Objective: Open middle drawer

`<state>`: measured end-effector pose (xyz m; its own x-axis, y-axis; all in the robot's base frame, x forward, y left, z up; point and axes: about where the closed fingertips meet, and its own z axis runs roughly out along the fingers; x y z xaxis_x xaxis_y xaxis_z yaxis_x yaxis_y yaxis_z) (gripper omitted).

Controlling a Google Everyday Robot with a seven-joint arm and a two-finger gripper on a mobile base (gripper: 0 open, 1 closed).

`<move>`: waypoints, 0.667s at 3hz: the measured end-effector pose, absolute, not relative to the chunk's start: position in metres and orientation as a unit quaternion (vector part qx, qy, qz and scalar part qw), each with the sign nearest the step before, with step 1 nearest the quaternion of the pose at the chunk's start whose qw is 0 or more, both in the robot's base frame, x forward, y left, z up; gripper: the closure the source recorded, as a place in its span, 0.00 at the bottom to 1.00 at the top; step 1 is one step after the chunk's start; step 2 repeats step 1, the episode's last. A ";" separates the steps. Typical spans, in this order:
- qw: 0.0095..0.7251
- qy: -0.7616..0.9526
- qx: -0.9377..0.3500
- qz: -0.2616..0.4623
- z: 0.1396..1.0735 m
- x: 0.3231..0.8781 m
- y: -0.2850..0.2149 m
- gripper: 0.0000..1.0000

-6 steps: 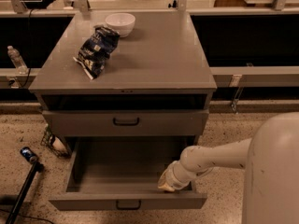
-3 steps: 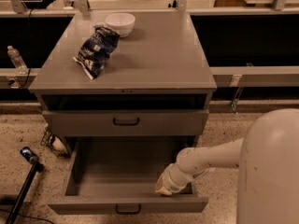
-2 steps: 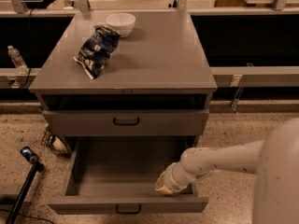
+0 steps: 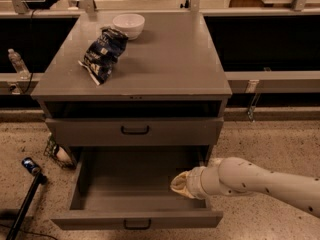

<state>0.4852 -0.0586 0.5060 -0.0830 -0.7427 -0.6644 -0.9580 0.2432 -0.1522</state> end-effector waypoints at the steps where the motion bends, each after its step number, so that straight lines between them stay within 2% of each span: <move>1: 0.333 0.724 -0.582 0.160 0.508 0.481 -0.072 0.81; 2: 0.333 0.724 -0.582 0.160 0.508 0.481 -0.072 0.81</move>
Offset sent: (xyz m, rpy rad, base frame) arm 0.0000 0.0000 0.0000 0.0000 0.0000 0.0000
